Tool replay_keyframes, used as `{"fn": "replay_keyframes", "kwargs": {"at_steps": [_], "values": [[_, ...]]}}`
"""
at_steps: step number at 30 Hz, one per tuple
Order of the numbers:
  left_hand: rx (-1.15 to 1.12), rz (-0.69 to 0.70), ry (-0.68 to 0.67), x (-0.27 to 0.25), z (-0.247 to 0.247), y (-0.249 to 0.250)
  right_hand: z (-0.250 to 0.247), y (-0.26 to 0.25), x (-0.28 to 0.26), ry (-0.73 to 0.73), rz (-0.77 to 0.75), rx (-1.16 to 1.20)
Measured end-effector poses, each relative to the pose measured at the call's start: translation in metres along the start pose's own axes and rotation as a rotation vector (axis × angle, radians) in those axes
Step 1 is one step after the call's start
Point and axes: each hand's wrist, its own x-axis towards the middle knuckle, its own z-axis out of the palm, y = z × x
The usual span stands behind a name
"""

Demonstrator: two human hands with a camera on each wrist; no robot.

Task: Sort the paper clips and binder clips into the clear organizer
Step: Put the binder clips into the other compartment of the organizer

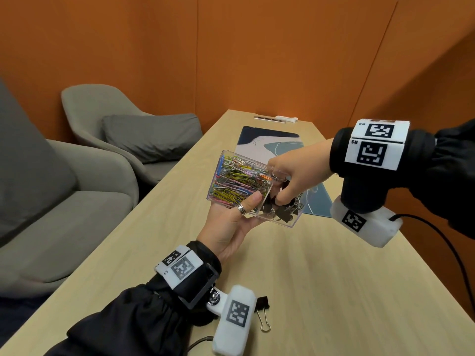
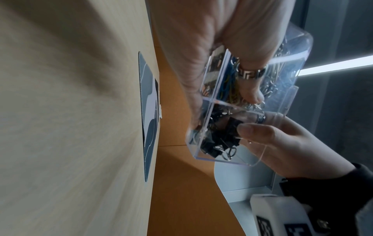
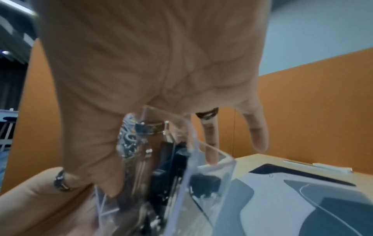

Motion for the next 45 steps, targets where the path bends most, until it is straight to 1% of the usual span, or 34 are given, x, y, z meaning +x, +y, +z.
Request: {"fn": "replay_keyframes", "kwargs": {"at_steps": [5,10,15,19,23,28,35,37,40,45], "values": [[-0.022,-0.012,-0.015,-0.0007,0.0006,-0.0018,-0.0002,-0.0017,0.0015,-0.034,0.013,-0.069],[-0.027,-0.012,-0.015,-0.0005,0.0003,-0.0026,-0.0043,-0.0013,0.0035,-0.074,-0.029,0.02],[-0.009,-0.015,-0.021,-0.001,0.0008,-0.0035,-0.0036,0.0007,0.0041,-0.117,-0.018,0.016],[-0.002,-0.017,-0.013,-0.0009,0.0009,-0.0042,-0.0015,0.0022,0.0011,-0.1,-0.02,0.065],[0.005,-0.014,-0.016,-0.001,0.0011,-0.0035,0.0001,0.0028,0.0002,-0.088,0.009,0.088],[0.017,-0.02,-0.03,-0.0017,0.0018,-0.003,-0.0028,0.0019,-0.0004,-0.152,-0.011,0.134],[0.029,-0.024,-0.017,-0.0021,0.003,-0.0032,-0.0061,0.0015,0.0023,-0.163,0.003,0.071],[0.015,-0.013,-0.014,-0.0017,0.0027,-0.0019,-0.0057,0.0023,0.0034,-0.14,-0.012,0.06],[0.001,0.009,-0.011,-0.0004,0.0018,-0.0001,-0.0027,0.0034,0.0029,-0.064,-0.009,0.041],[0.005,0.0,-0.013,-0.0013,0.0021,-0.0009,0.0008,0.0021,0.002,0.001,0.002,-0.08]]}}
